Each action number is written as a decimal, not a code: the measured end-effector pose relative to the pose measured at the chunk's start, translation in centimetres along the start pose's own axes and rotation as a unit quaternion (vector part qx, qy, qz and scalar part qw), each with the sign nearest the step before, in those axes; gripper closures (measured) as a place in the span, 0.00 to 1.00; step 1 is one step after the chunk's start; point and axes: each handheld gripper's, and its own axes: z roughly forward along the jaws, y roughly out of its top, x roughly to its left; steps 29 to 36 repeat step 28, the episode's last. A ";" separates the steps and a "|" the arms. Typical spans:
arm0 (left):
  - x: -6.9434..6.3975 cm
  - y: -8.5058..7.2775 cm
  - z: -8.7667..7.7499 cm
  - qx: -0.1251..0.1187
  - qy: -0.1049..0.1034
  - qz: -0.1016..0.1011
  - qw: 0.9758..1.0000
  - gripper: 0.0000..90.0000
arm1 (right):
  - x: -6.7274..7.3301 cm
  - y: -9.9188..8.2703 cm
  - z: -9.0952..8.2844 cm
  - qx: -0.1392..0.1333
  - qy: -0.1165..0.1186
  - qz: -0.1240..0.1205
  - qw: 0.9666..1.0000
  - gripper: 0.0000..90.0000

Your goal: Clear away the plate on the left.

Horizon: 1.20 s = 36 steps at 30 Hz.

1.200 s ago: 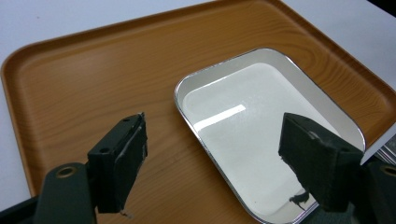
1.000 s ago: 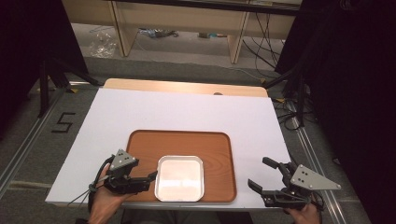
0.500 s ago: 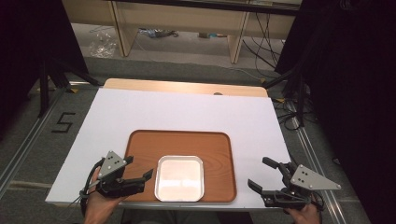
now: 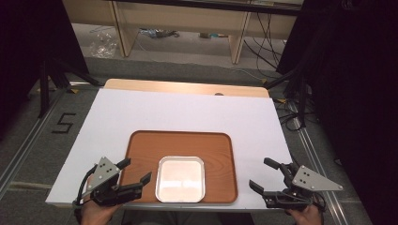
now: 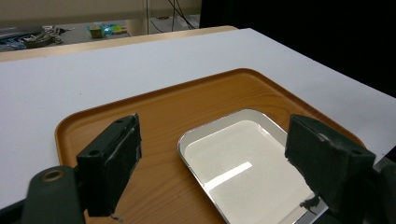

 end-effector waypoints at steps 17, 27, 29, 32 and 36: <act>-0.7 -0.2 -0.7 -0.002 0.000 0.001 1.000 0.20 | 0.1 0.0 0.0 0.005 0.003 0.007 1.000 0.17; -0.5 -0.3 -0.5 0.002 -0.001 0.003 1.000 0.20 | 0.0 0.0 0.0 0.000 0.000 0.000 1.000 0.17; -0.5 -0.3 -0.5 0.001 -0.001 0.003 1.000 0.20 | 0.0 0.0 0.0 0.000 0.000 0.000 1.000 0.17; -0.5 -0.3 -0.5 0.001 -0.001 0.003 1.000 0.20 | 0.0 0.0 0.0 0.000 0.000 0.000 1.000 0.17; -0.5 -0.3 -0.5 0.001 -0.001 0.003 1.000 0.20 | 0.0 0.0 0.0 0.000 0.000 0.000 1.000 0.17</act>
